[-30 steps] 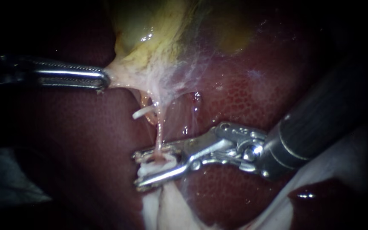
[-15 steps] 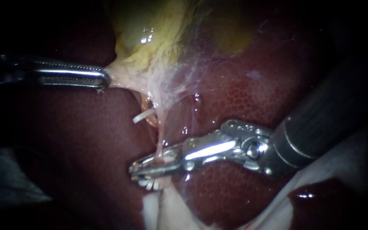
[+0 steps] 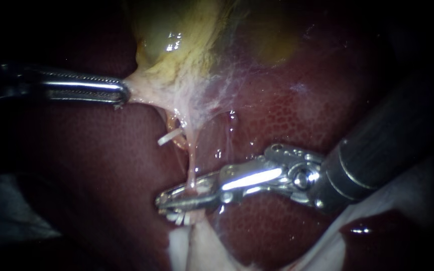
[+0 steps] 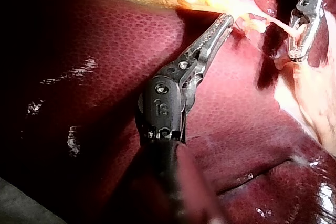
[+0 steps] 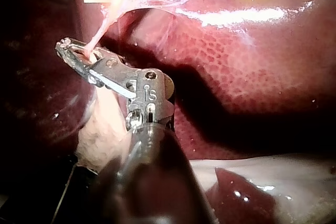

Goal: Clipping second clip right tube

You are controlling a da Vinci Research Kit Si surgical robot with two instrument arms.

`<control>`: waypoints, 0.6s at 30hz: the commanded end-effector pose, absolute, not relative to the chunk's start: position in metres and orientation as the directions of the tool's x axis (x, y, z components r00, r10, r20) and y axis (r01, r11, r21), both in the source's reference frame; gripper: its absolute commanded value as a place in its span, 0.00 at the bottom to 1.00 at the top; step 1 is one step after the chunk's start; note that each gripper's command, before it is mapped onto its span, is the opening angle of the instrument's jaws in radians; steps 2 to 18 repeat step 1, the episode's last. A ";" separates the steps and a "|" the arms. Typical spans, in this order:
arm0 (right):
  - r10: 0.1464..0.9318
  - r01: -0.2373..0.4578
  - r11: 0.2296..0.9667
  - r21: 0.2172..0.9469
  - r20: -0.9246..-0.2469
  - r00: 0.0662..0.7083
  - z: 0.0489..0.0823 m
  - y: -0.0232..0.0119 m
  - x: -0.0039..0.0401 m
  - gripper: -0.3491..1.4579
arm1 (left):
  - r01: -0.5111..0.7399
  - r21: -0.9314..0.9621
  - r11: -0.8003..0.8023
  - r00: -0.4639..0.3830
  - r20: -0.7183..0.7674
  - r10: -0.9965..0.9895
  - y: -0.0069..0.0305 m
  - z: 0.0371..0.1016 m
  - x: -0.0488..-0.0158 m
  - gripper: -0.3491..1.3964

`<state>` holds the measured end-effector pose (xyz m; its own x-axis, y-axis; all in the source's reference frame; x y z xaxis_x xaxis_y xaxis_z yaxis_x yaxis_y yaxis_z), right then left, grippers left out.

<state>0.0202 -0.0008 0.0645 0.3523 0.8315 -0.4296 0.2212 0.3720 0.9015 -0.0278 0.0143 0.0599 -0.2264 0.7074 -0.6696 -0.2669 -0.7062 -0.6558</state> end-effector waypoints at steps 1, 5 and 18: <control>0.832 0.221 0.372 0.902 -0.429 0.352 0.0647 -0.0008 0.0202 0.00 | -0.267 -0.656 -0.706 -0.226 -0.670 0.707 0.0143 0.0599 -0.0278 0.00; 0.832 0.221 0.372 0.902 -0.429 0.352 0.0647 -0.0008 0.0202 0.00 | -0.267 -0.656 -0.706 -0.226 -0.670 0.707 0.0143 0.0599 -0.0278 0.00; 0.832 0.221 0.372 0.902 -0.429 0.352 0.0647 -0.0008 0.0202 0.00 | -0.267 -0.656 -0.706 -0.226 -0.670 0.707 0.0143 0.0599 -0.0278 0.00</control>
